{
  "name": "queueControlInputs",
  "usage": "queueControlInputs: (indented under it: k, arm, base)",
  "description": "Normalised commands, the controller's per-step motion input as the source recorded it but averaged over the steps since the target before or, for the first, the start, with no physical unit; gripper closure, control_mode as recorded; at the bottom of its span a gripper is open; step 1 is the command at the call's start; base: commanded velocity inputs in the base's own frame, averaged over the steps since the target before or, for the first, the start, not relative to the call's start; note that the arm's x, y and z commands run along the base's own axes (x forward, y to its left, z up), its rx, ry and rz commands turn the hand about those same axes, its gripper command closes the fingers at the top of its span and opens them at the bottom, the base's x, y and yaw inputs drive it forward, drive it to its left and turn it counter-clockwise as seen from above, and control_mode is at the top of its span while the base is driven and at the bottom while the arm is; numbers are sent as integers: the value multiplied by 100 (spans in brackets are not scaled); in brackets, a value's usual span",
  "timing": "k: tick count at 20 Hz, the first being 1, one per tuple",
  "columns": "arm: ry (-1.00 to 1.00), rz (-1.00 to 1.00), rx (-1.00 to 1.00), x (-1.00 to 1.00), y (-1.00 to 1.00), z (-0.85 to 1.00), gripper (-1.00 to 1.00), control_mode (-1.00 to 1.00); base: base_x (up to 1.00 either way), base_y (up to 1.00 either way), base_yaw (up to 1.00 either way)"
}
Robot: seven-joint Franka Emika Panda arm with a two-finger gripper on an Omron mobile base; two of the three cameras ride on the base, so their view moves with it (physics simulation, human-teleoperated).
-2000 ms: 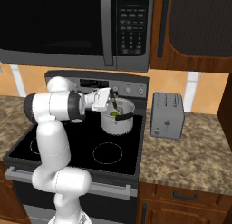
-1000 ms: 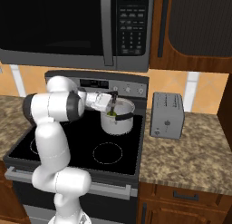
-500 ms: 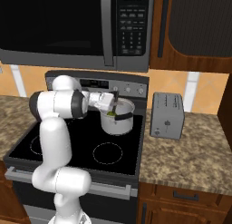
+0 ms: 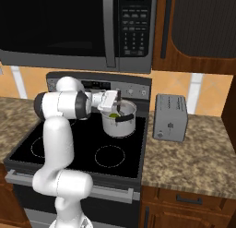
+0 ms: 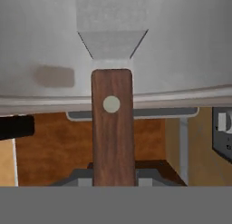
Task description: Put the lime and garlic in the pot. Retrieve the spatula and lightly stir the vegetables in the pot.
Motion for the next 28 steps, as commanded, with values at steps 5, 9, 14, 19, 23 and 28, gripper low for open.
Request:
queueControlInputs:
  k: [5,9,14,19,23,28]
  arm:
    - [0,0,4,-20,1,38,100,-100]
    - [0,1,4,-34,0,50,100,-100]
    - [-6,2,4,-23,12,39,100,-100]
    - [-18,3,8,-8,18,27,100,-100]
    - [-8,4,11,-8,24,2,100,-100]
    - [1,1,9,-23,2,-26,100,-100]
  base:
    - [0,0,0]
    - [0,0,0]
    - [0,0,0]
    - [0,0,0]
    - [0,0,0]
    - [0,0,0]
